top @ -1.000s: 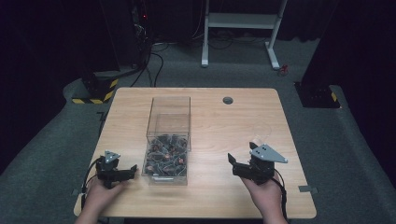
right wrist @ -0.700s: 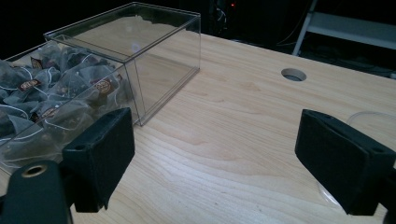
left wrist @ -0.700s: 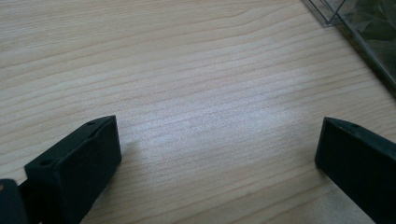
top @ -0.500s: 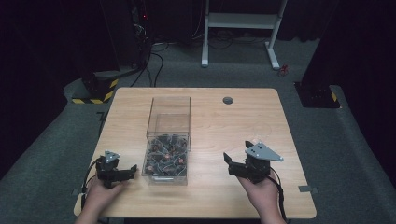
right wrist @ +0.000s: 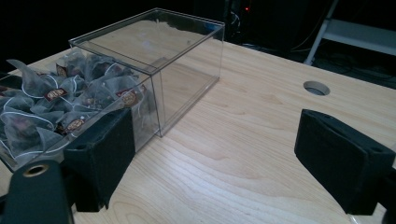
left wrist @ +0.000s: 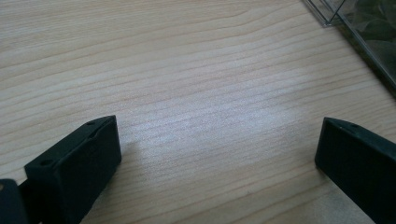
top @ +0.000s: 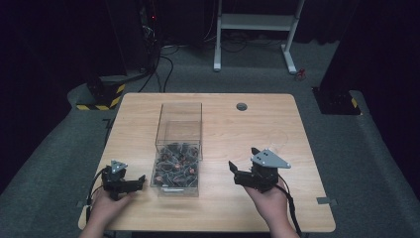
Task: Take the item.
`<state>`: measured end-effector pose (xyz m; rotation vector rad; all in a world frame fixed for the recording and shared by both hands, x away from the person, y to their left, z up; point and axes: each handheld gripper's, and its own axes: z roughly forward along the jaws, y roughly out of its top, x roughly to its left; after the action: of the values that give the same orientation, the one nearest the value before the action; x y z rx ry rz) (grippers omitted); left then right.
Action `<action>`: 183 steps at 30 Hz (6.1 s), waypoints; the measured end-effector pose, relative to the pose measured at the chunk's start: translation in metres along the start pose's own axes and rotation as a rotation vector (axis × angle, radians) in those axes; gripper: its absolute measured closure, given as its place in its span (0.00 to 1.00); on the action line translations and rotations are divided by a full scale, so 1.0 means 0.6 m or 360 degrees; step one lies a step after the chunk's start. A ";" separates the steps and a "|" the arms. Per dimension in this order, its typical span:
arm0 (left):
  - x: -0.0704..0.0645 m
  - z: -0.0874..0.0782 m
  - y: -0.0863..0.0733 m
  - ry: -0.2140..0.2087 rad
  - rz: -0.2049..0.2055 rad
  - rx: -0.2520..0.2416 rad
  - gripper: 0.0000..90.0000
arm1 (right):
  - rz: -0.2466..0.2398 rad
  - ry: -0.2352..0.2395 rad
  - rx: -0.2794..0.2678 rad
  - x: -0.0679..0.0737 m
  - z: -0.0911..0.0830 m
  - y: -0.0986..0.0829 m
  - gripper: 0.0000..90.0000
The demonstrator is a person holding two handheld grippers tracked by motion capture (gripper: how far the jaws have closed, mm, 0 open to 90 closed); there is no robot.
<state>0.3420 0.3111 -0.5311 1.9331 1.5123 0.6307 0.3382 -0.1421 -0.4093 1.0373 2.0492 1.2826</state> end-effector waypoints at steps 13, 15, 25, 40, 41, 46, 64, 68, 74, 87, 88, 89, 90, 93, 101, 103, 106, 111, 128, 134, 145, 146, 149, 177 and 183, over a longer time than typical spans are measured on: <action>0.000 0.000 0.000 0.0000 -0.0001 -0.0001 0.01 | -0.0022 0.0059 -0.0009 0.018 0.016 0.015 0.14; 0.000 0.000 0.000 0.0000 -0.0001 -0.0001 0.01 | -0.0030 0.0065 -0.0011 0.022 0.019 0.018 0.14; 0.000 0.000 0.000 -0.0001 -0.0001 -0.0001 0.01 | -0.0056 0.0107 -0.0015 0.040 0.033 0.026 0.15; 0.000 0.000 0.000 0.0000 -0.0001 -0.0001 0.01 | -0.0078 0.0173 0.0000 0.063 0.049 0.029 0.17; 0.000 0.000 0.000 0.0000 -0.0001 -0.0001 0.01 | -0.0078 0.0180 0.0005 0.065 0.050 0.029 0.17; 0.000 0.000 0.000 0.0000 0.0000 -0.0001 0.01 | -0.0093 0.0214 0.0020 0.078 0.056 0.029 0.19; 0.000 0.000 0.000 0.0000 0.0000 0.0000 0.01 | -0.0107 0.0372 0.0080 0.131 0.082 0.012 0.23; 0.000 0.000 0.000 0.0000 0.0001 -0.0001 0.01 | -0.0112 0.0398 0.0098 0.140 0.086 0.008 0.24; 0.000 0.000 0.000 0.0000 0.0001 -0.0001 0.01 | -0.0103 0.0439 0.0115 0.148 0.091 0.007 0.28; 0.000 0.000 0.000 0.0000 0.0001 -0.0001 0.01 | -0.0178 0.0515 0.0142 0.176 0.100 0.007 0.47; 0.000 0.000 0.000 0.0000 0.0001 -0.0001 0.01 | -0.0187 0.0527 0.0142 0.178 0.102 0.006 0.49; 0.000 0.000 0.000 0.0000 0.0001 -0.0001 0.01 | -0.0189 0.0545 0.0157 0.182 0.104 0.004 0.54; 0.000 0.000 0.000 0.0000 0.0001 -0.0001 0.01 | -0.0189 0.0545 0.0157 0.182 0.104 0.004 0.54; 0.000 0.000 0.000 0.0000 0.0001 -0.0001 0.01 | -0.0209 0.0559 0.0171 0.188 0.107 0.002 0.60; 0.000 0.000 0.000 0.0000 0.0000 -0.0001 0.01 | -0.0247 0.0578 0.0210 0.197 0.118 -0.005 0.77; 0.000 0.000 0.000 0.0000 0.0000 -0.0001 0.01 | -0.0245 0.0569 0.0230 0.197 0.122 -0.007 0.79; 0.000 0.000 0.000 0.0000 0.0000 -0.0001 0.01 | -0.0248 0.0570 0.0235 0.196 0.124 -0.007 0.81; 0.000 0.000 0.000 0.0000 0.0000 0.0000 0.01 | -0.0250 0.0568 0.0240 0.197 0.126 -0.009 0.87; 0.000 0.000 0.000 0.0000 0.0001 -0.0001 0.01 | -0.0273 0.0577 0.0222 0.195 0.126 -0.010 1.00; 0.000 0.000 0.000 0.0000 0.0001 -0.0001 0.01 | -0.0264 0.0577 0.0192 0.191 0.122 -0.008 1.00; 0.000 0.000 0.000 0.0000 0.0001 -0.0001 0.01 | -0.0246 0.0578 0.0139 0.187 0.114 -0.001 1.00; 0.000 0.000 0.000 0.0000 0.0001 -0.0001 0.01 | -0.0243 0.0579 0.0132 0.187 0.113 0.000 1.00; 0.000 0.000 0.000 0.0000 0.0001 -0.0001 0.01 | -0.0236 0.0579 0.0124 0.185 0.111 0.002 1.00; 0.000 0.000 0.000 0.0000 0.0001 -0.0001 0.01 | -0.0212 0.0544 0.0013 0.171 0.094 0.019 1.00; 0.000 0.000 0.000 0.0000 0.0001 -0.0001 0.01 | -0.0203 0.0523 -0.0009 0.166 0.089 0.022 1.00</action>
<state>0.3421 0.3112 -0.5310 1.9335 1.5114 0.6312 0.3240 -0.0299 -0.4222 0.7155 2.3078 1.4683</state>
